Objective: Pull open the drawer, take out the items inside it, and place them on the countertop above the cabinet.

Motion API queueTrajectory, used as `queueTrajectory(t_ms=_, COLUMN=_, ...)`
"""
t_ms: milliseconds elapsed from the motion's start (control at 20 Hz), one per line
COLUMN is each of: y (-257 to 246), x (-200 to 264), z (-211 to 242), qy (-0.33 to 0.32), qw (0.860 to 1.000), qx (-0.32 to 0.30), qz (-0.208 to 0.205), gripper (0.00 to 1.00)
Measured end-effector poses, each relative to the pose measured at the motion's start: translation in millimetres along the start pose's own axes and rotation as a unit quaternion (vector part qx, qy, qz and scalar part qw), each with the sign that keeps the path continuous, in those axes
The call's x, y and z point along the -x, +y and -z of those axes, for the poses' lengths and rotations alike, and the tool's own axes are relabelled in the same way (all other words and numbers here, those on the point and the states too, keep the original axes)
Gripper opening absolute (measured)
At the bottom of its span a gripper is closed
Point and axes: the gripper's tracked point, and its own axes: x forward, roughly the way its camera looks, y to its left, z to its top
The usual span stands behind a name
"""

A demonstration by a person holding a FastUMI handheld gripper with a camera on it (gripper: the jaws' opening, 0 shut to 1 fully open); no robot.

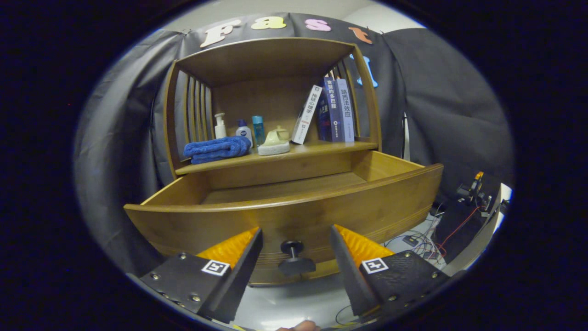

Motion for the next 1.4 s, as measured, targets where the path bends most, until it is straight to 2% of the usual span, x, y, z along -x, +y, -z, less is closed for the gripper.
queueTrajectory(t_ms=600, y=9, x=-38, z=-18, qy=-0.016, qw=1.0, qx=-0.019, qz=-0.016, gripper=0.9)
queueTrajectory(t_ms=800, y=9, x=-51, z=-23, qy=-0.011, qw=1.0, qx=-0.005, qz=-0.019, gripper=0.94)
queueTrajectory(t_ms=1400, y=21, x=-105, z=-30, qy=0.001, qw=0.999, qx=-0.005, qz=-0.045, gripper=0.94)
